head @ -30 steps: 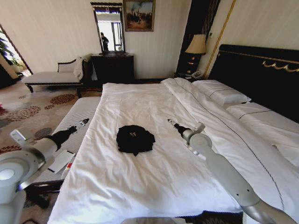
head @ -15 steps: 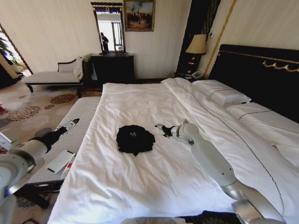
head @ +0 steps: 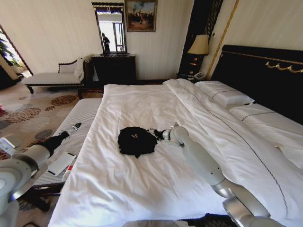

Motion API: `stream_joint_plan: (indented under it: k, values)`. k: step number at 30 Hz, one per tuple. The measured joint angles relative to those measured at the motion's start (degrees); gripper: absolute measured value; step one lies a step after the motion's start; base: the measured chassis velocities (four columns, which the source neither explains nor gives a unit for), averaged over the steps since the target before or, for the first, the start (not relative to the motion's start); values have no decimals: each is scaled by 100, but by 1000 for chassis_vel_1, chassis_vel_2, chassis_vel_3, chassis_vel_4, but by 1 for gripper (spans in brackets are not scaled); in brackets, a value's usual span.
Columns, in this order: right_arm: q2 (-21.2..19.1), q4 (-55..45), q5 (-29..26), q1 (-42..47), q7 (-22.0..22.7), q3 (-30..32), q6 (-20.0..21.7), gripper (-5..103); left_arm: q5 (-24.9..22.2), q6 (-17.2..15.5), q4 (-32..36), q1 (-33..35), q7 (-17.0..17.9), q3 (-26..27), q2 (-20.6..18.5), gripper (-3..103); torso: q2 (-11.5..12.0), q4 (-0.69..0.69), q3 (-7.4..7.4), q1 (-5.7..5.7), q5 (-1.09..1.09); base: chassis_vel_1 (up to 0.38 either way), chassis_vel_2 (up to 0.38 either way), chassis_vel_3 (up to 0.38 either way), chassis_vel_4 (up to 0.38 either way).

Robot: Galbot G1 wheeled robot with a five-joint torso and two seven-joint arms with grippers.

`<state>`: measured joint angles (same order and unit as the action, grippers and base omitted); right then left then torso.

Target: Fold the clothes on the bed.

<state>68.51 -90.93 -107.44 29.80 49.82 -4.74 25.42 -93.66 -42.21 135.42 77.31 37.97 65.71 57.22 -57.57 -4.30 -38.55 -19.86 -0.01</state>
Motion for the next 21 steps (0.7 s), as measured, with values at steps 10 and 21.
stream_joint_plan:
  k: [10,21]
  values:
    - [71,139,269,-54,-239,-264,-2,98,31,5,9,44,0,66,27,100,0,-1,0,0,0,0,0,0,0]
    - [125,345,515,-89,-431,-418,-16,76,105,7,-2,51,-9,49,66,100,0,-1,0,0,1,0,0,0,0]
